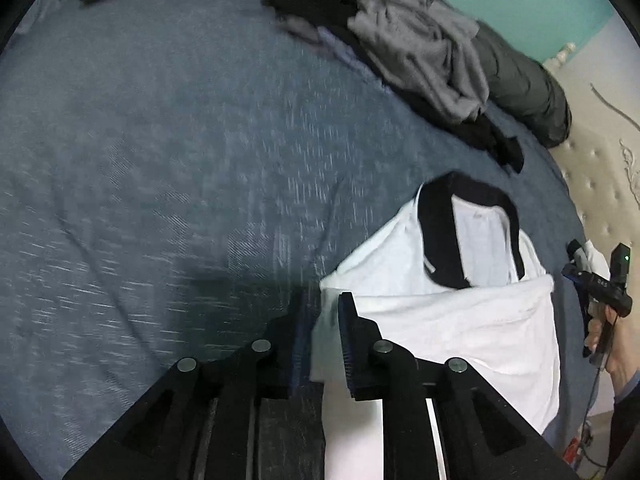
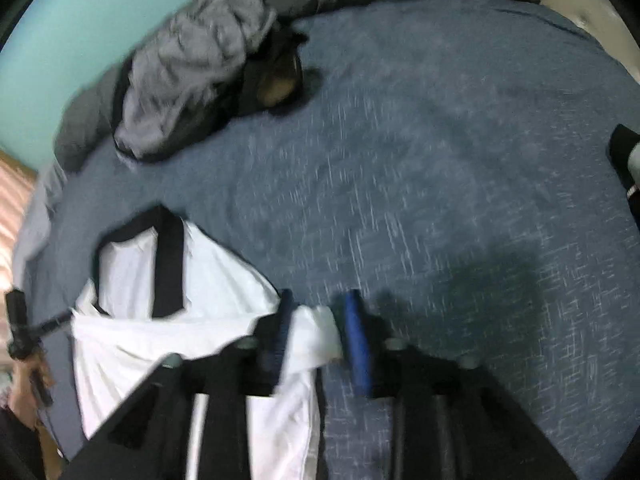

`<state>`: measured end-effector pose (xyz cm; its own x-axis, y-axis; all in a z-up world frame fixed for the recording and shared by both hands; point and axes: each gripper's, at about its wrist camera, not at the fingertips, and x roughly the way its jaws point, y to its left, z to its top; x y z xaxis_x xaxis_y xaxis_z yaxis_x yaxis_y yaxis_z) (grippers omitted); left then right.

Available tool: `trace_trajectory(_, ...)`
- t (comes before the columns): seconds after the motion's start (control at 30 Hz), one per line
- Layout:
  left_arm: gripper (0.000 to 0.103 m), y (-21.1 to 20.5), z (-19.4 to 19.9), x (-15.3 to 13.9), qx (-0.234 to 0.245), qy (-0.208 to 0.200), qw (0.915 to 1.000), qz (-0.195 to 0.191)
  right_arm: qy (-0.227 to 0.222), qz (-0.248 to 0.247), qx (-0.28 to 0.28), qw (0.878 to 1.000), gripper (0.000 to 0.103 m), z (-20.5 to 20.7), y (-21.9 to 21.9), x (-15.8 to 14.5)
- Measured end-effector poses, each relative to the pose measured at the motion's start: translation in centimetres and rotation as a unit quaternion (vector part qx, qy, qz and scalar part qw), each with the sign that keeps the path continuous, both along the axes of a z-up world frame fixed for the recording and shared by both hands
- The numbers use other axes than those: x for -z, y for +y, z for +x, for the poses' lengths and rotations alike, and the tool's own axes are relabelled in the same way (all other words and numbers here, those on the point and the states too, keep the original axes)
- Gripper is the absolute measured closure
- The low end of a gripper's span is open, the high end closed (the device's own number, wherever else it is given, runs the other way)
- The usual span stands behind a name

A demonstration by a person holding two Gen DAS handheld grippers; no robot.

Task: Fold clothes
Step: 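Lay the hem over the collar with both tools, folding the shirt in half, then open both tools and raise them off the folded shirt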

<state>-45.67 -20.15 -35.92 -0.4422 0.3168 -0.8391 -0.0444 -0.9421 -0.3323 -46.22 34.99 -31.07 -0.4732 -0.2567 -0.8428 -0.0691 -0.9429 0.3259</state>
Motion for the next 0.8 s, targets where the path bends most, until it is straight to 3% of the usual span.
trace_trajectory(0.13,0.083,1.2,3.3,-2.6,0.043,0.042,0.9982,0.005,0.026,0.007,-0.054,0.998,0.069,2.0,-1.5,-1.5)
trace_trajectory(0.3,0.083,5.1,6.7,-0.7,0.105,0.037,0.9909,-0.077,0.006,0.022,-0.126,0.992,0.069,4.7,-4.9,0.4)
trace_trajectory(0.43,0.083,6.4,7.2,1.1,0.120,0.031,0.9871,-0.102,-0.006,0.021,-0.137,0.990,0.069,5.5,-6.4,2.6)
trace_trajectory(0.6,0.083,6.7,7.4,3.2,0.128,0.031,0.9810,-0.142,-0.015,0.062,-0.150,0.987,0.069,4.7,-7.8,4.5)
trace_trajectory(0.8,0.083,5.9,5.5,3.4,0.096,0.060,0.9794,-0.167,0.011,0.080,-0.133,0.988,0.069,2.3,-7.5,4.7)
